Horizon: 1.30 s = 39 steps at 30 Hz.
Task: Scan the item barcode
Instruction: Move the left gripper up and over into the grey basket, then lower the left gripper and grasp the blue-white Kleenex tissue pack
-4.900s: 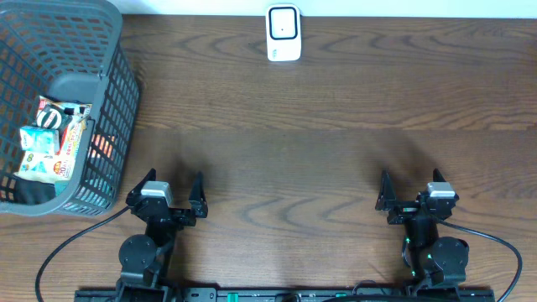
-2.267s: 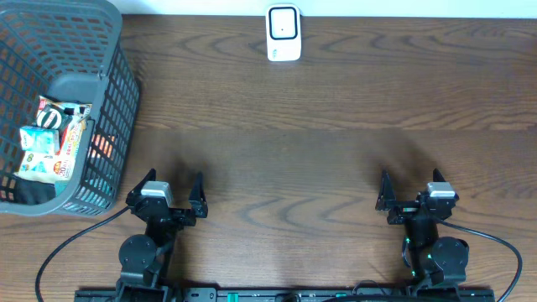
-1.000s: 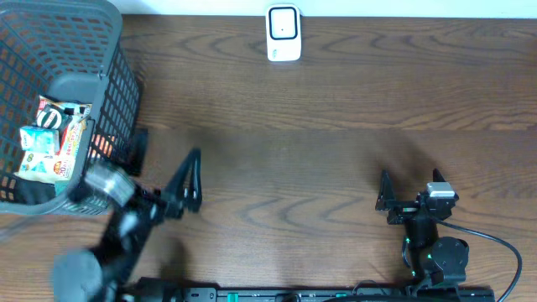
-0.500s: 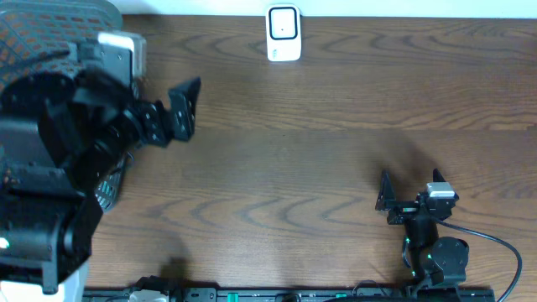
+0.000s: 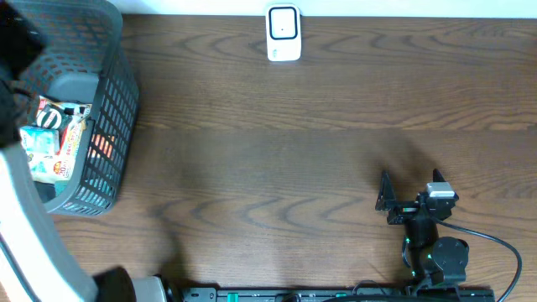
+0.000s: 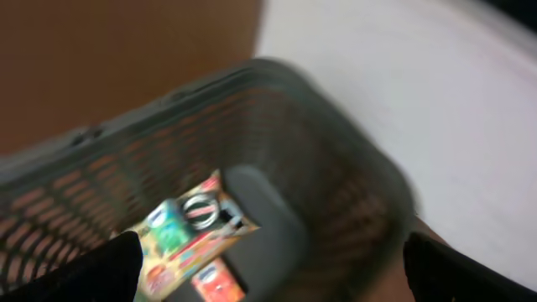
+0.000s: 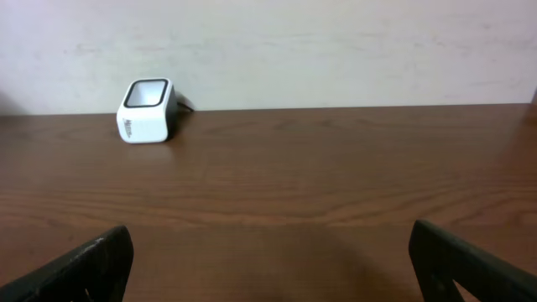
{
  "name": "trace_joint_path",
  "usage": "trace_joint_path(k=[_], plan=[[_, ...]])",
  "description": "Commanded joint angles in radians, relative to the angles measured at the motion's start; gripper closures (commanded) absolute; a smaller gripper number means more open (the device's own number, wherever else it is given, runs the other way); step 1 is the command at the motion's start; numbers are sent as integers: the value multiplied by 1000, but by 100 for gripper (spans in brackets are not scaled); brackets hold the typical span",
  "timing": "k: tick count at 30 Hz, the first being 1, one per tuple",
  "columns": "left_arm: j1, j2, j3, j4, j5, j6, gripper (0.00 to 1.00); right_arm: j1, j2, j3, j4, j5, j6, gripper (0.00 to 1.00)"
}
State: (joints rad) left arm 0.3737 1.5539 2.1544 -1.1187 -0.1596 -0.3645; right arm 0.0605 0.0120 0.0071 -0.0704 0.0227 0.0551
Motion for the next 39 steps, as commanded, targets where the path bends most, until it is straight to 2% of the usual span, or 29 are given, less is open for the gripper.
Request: trace_joint_path(k=[1,3,7,15,18,33,36,39], plan=[[42,8,-7,-29,-45,-87,2,-3,-6,-2,-3,1,-12,1],[66,25,-24,-31,-82,-96,2,-3,-6,-2,-3,1,-11,1],[117,89,-58,-108,-261,-263,2,-3,-6,-2,-3,1,-11,1],[146,291,-112,-176,-263,-271,2,-3,-6,-2,-3,1,-11,1],[146,369,-121,-173,-264,-316,3,-3,-6,-2,-3,1,-11,1],[147,571,-122,-23,-275,-378,0,-3,-6,-2,-3,1,-12,1],[147,594,-122,-19,-275,-378,9,-3,-6,-2,-3,1,-11,1],[147,617,-122,-20,-276,-378,12,-3,-6,-2,-3,1,-11,1]])
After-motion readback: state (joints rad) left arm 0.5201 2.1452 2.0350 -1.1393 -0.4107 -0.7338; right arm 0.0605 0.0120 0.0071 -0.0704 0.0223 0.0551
